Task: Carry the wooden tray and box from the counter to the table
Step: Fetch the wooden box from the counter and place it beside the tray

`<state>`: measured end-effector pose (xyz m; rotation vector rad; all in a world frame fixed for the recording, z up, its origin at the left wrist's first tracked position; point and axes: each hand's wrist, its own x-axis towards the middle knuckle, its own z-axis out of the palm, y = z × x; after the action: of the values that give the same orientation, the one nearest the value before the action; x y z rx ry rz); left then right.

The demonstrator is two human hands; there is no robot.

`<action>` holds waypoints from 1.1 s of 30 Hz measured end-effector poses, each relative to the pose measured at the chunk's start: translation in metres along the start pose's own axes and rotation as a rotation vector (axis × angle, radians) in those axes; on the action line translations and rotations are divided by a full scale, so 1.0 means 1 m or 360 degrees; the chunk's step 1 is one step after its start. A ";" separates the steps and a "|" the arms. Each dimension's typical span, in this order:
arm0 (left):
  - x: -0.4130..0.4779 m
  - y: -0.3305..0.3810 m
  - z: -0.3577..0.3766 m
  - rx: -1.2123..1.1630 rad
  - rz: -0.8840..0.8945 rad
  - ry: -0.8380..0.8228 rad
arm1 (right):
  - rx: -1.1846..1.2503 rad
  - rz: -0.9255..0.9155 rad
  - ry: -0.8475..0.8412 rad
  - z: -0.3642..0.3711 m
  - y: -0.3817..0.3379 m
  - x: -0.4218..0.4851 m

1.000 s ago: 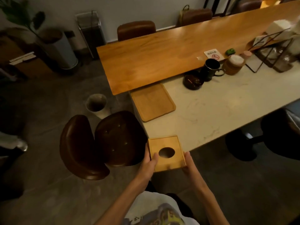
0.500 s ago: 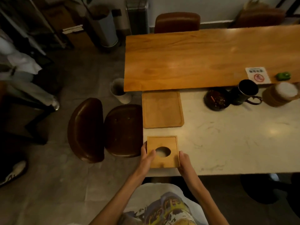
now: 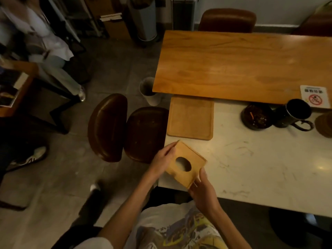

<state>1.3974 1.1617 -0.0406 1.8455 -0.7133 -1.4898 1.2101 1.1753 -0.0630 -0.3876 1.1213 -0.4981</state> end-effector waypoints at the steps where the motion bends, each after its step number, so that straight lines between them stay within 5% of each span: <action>1: 0.008 0.007 -0.005 0.0189 0.0056 -0.0146 | 0.0264 0.0049 -0.0007 0.004 0.008 -0.010; 4: 0.034 0.027 -0.010 0.0647 0.0112 -0.0578 | 0.0829 0.0180 -0.0021 0.013 0.023 -0.018; 8: 0.053 0.044 -0.010 0.0988 0.0062 -0.0986 | 0.1114 0.0283 -0.0134 0.026 0.037 -0.021; 17: 0.063 0.036 -0.024 0.1151 0.0084 -0.1165 | 0.1245 0.0326 -0.0218 0.052 0.048 -0.023; 28: 0.062 0.016 -0.029 0.1012 0.0190 -0.1050 | 0.1232 0.0410 -0.0053 0.056 0.046 -0.028; 31: 0.057 0.007 -0.036 0.0749 0.0269 -0.0805 | 0.0975 0.0508 0.0054 0.048 0.042 -0.029; 33: 0.051 -0.005 -0.043 0.0495 0.0361 -0.0418 | 0.0616 0.0641 0.0058 0.040 0.033 -0.032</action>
<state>1.4504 1.1326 -0.0705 1.7295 -1.2994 -1.5517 1.2417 1.2227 -0.0407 0.1843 1.0746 -0.3535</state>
